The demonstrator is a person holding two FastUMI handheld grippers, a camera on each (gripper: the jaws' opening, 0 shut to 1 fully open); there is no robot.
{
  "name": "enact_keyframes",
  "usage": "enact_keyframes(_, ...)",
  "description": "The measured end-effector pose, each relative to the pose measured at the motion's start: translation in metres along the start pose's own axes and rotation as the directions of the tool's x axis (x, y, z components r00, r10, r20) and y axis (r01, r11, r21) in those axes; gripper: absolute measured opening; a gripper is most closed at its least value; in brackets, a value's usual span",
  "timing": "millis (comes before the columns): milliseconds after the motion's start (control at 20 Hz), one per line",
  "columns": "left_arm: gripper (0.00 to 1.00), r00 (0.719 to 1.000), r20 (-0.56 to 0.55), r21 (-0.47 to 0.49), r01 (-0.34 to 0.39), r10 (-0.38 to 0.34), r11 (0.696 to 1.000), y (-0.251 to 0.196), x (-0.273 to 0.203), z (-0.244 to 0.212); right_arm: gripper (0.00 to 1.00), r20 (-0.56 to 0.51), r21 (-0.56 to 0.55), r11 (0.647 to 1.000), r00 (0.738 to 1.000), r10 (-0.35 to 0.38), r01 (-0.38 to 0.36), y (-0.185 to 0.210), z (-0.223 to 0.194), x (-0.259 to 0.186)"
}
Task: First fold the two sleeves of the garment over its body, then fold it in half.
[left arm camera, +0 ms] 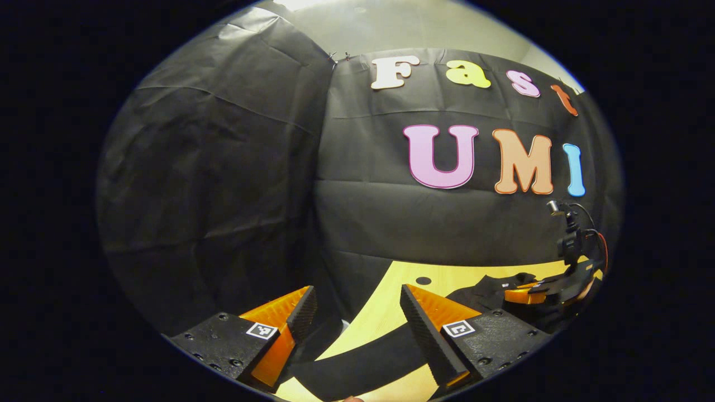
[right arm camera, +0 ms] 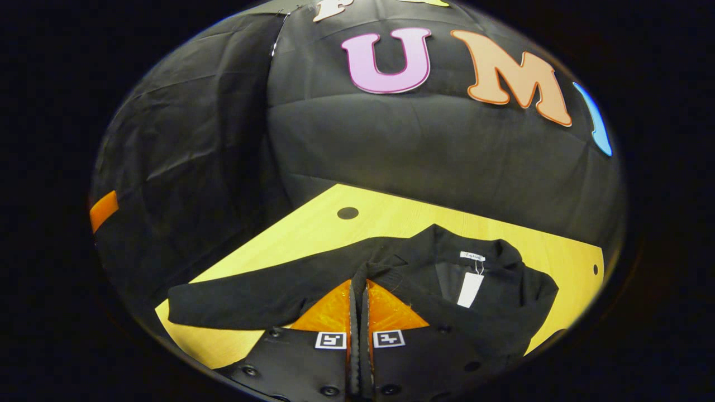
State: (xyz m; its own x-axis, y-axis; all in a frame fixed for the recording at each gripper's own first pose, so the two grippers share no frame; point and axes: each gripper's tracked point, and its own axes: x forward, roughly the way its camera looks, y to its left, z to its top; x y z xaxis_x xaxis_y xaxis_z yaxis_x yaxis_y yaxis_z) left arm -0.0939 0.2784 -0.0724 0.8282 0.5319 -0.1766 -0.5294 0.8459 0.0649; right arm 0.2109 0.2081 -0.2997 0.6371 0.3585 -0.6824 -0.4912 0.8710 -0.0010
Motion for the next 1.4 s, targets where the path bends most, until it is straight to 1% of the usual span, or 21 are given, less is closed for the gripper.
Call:
enact_keyframes(100,0.91,1.0,-0.017,-0.001,-0.009,0.009,1.0,0.005,0.003,-0.007,0.03,-0.045,-0.01,1.0,0.999,-0.019,0.018,0.004,-0.008,0.013)
enact_keyframes(150,0.94,1.0,-0.026,-0.007,-0.005,0.005,1.0,0.006,0.003,-0.011,0.08,-0.07,-0.008,1.0,0.997,-0.017,0.016,0.004,-0.011,0.012)
enact_keyframes(200,0.92,0.999,-0.037,-0.013,-0.003,0.002,1.0,0.007,0.004,-0.016,0.37,-0.051,-0.003,1.0,0.999,0.004,-0.005,0.01,-0.008,0.014)
enact_keyframes(250,0.94,0.999,-0.053,-0.019,-0.001,0.0,1.0,0.009,0.006,-0.022,0.67,-0.016,-0.008,1.0,1.0,-0.004,0.004,0.012,0.008,0.012)
enact_keyframes(300,0.91,0.998,-0.07,-0.021,-0.003,0.002,1.0,0.011,0.008,-0.029,0.96,0.02,-0.025,0.999,1.0,-0.023,0.023,0.007,0.012,0.001)
enact_keyframes(350,0.94,0.997,-0.082,-0.022,-0.01,0.008,1.0,0.015,0.009,-0.035,0.96,0.046,-0.034,0.999,0.998,-0.034,0.035,0.003,0.02,-0.005)
enact_keyframes(400,0.95,0.996,-0.092,-0.02,-0.013,0.011,1.0,0.019,0.012,-0.039,0.99,0.057,-0.035,0.999,0.998,-0.031,0.033,0.003,0.021,-0.009)
enact_keyframes(450,0.92,0.995,-0.104,-0.017,-0.014,0.013,1.0,0.021,0.015,-0.045,1.0,0.063,-0.03,0.999,0.997,-0.032,0.034,0.002,0.022,-0.015)
enact_keyframes(500,0.95,0.994,-0.11,-0.015,-0.009,0.007,1.0,0.024,0.017,-0.05,0.99,0.067,-0.024,0.999,0.997,-0.038,0.04,-0.003,0.024,-0.023)
enact_keyframes(550,0.92,0.992,-0.127,-0.015,0.002,-0.004,1.0,0.025,0.018,-0.06,0.99,0.08,-0.015,0.999,0.996,-0.046,0.047,-0.008,0.026,-0.03)
enact_keyframes(600,0.95,0.988,-0.155,-0.014,0.0,-0.002,1.0,0.03,0.019,-0.07,0.99,0.09,-0.004,0.999,0.995,-0.052,0.053,-0.012,0.027,-0.037)
enact_keyframes(650,0.92,0.983,-0.184,-0.016,-0.004,0.001,1.0,0.035,0.019,-0.083,0.99,0.096,0.005,0.998,0.994,-0.058,0.057,-0.017,0.027,-0.043)
enact_keyframes(700,0.95,0.976,-0.217,-0.026,-0.012,0.006,1.0,0.037,0.02,-0.095,0.97,0.099,0.012,0.998,0.993,-0.066,0.065,-0.021,0.025,-0.049)
enact_keyframes(750,0.92,0.97,-0.244,-0.037,-0.019,0.009,0.999,0.039,0.022,-0.105,0.99,0.096,0.018,0.997,0.992,-0.077,0.075,-0.026,0.02,-0.055)
enact_keyframes(900,0.94,0.936,-0.352,-0.053,-0.031,0.01,0.998,0.038,0.021,-0.143,0.99,0.075,0.022,0.994,0.992,-0.106,0.105,-0.04,0.007,-0.063)
enact_keyframes(1050,0.95,0.913,-0.409,-0.076,-0.047,0.012,0.996,0.04,0.019,-0.172,0.99,0.031,0.056,0.992,0.993,-0.117,0.115,-0.046,-0.008,-0.066)
enact_keyframes(1150,0.95,0.889,-0.456,-0.092,-0.08,0.03,0.993,0.045,0.014,-0.193,0.99,0.028,0.083,0.99,0.993,-0.114,0.111,-0.045,-0.009,-0.069)
enact_keyframes(1250,0.95,0.876,-0.478,-0.088,-0.117,0.061,0.989,0.05,0.014,-0.208,1.0,0.03,0.086,0.991,0.994,-0.106,0.103,-0.043,-0.009,-0.072)
enact_keyframes(1300,0.95,0.868,-0.491,-0.085,-0.128,0.07,0.988,0.052,0.013,-0.216,0.99,0.034,0.089,0.991,0.994,-0.1,0.097,-0.041,-0.008,-0.073)
enact_keyframes(1400,0.95,0.846,-0.526,-0.071,-0.15,0.091,0.986,0.056,0.006,-0.235,0.99,0.047,0.1,0.991,0.994,-0.094,0.089,-0.041,-0.004,-0.077)
